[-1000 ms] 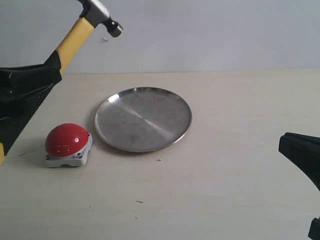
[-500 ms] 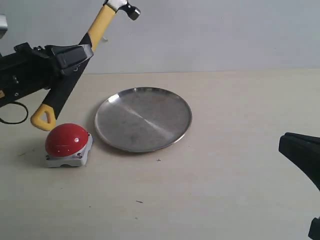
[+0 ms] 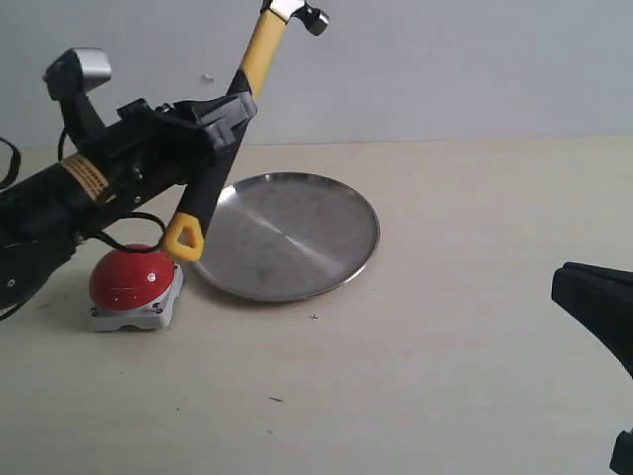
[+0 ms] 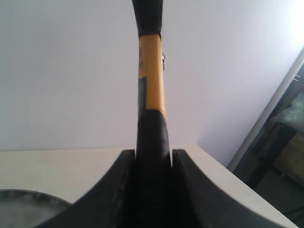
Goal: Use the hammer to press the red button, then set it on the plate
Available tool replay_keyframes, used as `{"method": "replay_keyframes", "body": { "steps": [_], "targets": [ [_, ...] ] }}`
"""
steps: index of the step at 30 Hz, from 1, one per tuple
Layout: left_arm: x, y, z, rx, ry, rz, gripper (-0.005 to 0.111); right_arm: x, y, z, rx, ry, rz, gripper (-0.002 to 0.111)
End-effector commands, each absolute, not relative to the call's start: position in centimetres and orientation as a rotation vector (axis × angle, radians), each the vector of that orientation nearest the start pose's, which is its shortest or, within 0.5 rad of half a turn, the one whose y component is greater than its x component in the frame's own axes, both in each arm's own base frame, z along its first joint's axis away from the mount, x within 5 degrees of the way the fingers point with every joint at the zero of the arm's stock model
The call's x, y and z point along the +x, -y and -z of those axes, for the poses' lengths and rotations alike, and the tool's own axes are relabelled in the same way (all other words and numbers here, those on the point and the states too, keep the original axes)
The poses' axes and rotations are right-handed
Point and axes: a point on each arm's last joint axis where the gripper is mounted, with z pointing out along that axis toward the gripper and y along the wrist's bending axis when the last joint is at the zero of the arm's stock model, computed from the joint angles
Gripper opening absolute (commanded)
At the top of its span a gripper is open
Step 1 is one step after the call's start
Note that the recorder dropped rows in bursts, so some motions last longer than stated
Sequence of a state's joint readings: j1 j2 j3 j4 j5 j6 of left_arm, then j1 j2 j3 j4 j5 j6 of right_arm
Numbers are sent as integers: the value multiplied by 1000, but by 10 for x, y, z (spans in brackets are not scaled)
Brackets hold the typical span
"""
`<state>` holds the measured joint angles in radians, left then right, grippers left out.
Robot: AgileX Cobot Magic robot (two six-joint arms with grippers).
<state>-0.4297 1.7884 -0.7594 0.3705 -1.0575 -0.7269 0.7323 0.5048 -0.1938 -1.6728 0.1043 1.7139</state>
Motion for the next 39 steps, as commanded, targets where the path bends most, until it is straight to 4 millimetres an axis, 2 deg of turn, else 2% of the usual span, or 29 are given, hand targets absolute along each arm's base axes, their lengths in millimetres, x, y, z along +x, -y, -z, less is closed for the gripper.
{"method": "replay_keyframes", "body": {
  "steps": [1, 7, 12, 25, 34, 39],
  "targets": [
    [330, 188, -211, 92, -1586, 1015, 0, 87, -65, -240, -541, -1721, -459, 0],
    [358, 202, -194, -49, -1713, 1078, 0, 87, -65, -240, -541, -1721, -459, 0],
    [368, 208, -176, -92, -1752, 1104, 0, 87, -65, -240, -541, -1721, -459, 0],
    [376, 212, -123, -172, -1866, 1103, 0, 87, -65, -240, -541, -1721, -459, 0],
    [382, 216, -117, -159, -1874, 1112, 0, 87, -65, -240, -541, -1721, -459, 0],
    [383, 216, -106, -177, -1897, 1109, 0, 87, -65, -240, -541, -1721, -459, 0]
  ]
}}
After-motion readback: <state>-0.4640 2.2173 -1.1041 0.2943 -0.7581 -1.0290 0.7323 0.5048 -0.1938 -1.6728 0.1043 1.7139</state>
